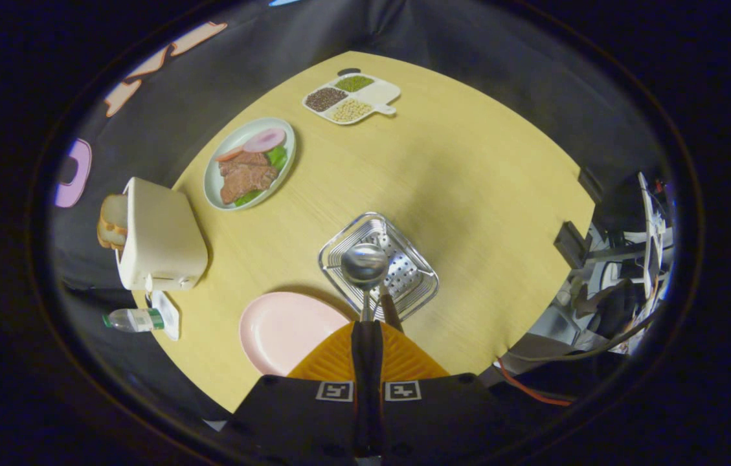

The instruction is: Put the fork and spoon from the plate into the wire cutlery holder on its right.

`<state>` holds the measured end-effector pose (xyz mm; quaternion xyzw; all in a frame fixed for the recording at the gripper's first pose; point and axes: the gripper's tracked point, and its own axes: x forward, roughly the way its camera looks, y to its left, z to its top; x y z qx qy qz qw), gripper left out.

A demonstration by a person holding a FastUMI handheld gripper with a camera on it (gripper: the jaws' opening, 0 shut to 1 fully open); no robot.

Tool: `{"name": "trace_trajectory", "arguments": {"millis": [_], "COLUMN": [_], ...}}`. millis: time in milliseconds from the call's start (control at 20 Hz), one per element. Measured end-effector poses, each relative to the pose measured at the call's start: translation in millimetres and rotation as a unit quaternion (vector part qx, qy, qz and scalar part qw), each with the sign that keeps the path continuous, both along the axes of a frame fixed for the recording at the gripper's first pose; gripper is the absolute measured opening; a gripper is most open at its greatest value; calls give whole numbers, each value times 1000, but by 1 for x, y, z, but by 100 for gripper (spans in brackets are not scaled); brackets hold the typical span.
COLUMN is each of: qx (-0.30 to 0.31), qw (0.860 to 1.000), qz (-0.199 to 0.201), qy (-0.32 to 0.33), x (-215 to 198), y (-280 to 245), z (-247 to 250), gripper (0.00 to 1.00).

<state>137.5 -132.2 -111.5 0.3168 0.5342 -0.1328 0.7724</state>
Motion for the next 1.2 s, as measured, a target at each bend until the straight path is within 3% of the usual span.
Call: {"name": "trace_trajectory", "arguments": {"millis": [200,400,550,950,1200], "qx": [3,0,-3,-88,-134], "qw": [1000,999,999,992,983], "qz": [17,33,40,71,89], "qy": [24,21,-7,-49,-90], "x": [4,7,13,-5,-28], "y": [-3,-6,-4,-17,-12], "z": [-8,-8,2,32,42], "gripper": [5,14,37,100,100]}}
